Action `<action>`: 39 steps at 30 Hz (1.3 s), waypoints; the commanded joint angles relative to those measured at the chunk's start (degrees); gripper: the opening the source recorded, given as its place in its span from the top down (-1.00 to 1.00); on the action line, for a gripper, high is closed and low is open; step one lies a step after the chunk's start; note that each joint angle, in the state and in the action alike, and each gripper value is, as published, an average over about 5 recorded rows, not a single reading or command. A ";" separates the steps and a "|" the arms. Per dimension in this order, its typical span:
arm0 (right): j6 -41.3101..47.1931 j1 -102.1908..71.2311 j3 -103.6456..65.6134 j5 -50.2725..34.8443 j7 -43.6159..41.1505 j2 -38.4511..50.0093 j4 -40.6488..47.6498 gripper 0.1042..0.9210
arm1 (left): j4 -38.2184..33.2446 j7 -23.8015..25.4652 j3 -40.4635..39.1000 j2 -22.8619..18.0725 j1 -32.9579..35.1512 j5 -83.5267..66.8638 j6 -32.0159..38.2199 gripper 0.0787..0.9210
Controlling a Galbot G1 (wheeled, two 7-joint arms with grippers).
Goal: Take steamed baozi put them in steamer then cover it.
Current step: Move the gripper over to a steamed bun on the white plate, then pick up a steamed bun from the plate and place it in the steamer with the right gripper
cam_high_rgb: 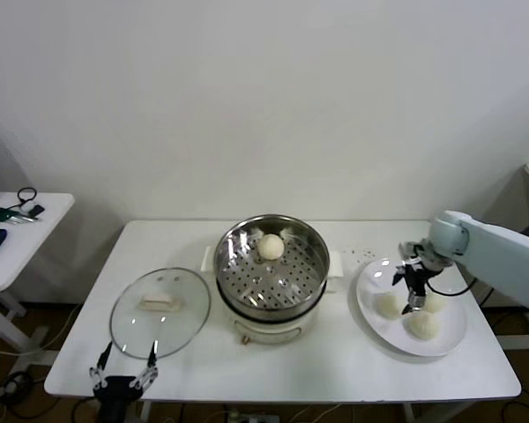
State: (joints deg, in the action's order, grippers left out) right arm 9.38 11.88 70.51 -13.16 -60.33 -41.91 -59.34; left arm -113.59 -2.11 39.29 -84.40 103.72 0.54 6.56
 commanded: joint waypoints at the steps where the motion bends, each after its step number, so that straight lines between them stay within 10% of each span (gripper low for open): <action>1: 0.45 -3.66 -2.36 1.45 0.01 -1.50 1.97 -0.76 | 0.40 -0.07 0.20 0.03 0.16 0.10 0.22 -0.77; 24: -0.49 -0.09 -1.40 -0.54 -1.36 -1.98 2.66 -0.50 | 0.58 -0.09 0.19 0.06 0.03 0.13 0.25 -0.77; 39: 0.64 30.87 17.85 -21.89 -1.64 -7.96 1.17 -0.49 | -2.43 0.08 -0.11 0.27 1.49 -0.11 0.19 -0.77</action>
State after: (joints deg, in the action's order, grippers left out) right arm 9.71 25.42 78.32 -22.81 -61.95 -45.80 -57.91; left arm -114.38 -2.10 39.39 -84.34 104.33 0.42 6.85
